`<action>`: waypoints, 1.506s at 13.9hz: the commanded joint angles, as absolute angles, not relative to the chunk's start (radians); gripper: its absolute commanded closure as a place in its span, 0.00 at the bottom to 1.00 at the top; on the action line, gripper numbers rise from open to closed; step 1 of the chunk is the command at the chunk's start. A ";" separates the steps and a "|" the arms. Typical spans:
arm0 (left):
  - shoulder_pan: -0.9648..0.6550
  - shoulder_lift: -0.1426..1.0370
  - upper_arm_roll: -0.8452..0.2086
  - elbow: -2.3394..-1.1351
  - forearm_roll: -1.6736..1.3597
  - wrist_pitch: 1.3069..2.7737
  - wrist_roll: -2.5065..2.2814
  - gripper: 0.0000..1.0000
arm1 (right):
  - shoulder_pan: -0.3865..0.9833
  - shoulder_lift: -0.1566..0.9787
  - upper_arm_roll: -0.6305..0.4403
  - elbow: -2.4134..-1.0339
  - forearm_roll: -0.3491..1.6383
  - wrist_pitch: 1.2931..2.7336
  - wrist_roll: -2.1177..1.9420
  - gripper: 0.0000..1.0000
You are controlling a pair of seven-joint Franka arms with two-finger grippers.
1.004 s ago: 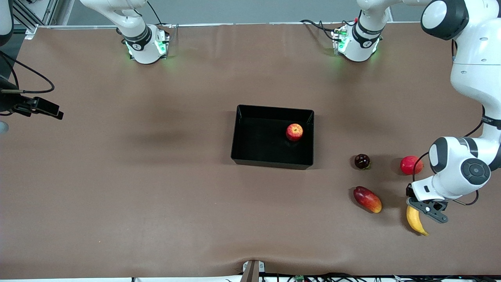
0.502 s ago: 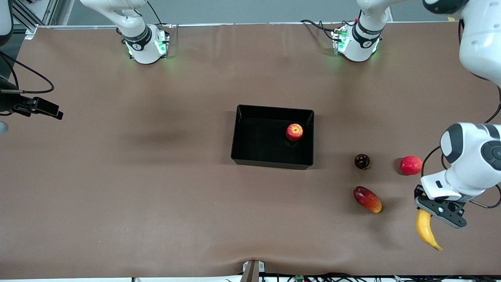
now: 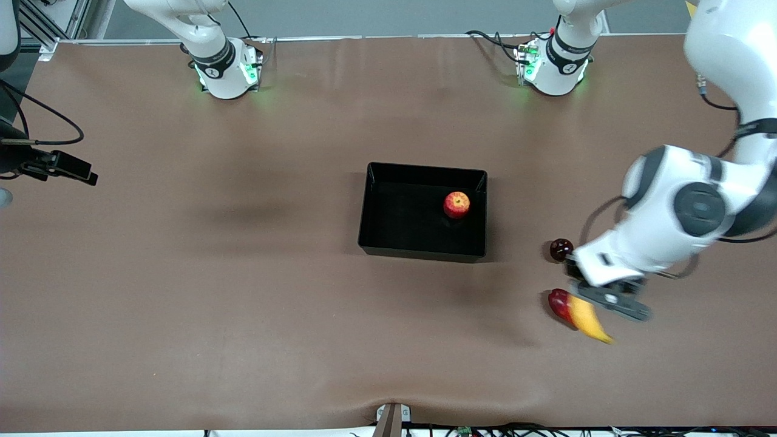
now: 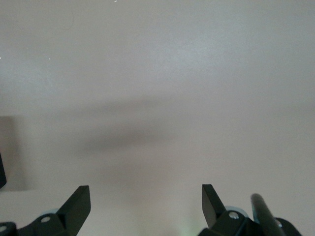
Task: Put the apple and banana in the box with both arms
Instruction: 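Carry the banana over the box with the left gripper, then lower the banana into the box and open the left gripper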
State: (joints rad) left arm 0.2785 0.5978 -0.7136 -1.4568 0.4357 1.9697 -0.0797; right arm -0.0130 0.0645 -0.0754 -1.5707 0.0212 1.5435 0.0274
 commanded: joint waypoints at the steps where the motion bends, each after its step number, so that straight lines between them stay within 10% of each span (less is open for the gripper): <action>1: 0.154 0.592 -0.715 -1.479 0.463 1.953 -0.289 1.00 | -0.017 0.061 -0.066 -1.574 0.020 1.551 0.021 0.00; 21: -0.382 0.814 -0.600 -1.453 0.555 2.128 -0.973 1.00 | 0.005 0.081 -0.063 -1.479 -0.043 1.548 0.026 0.00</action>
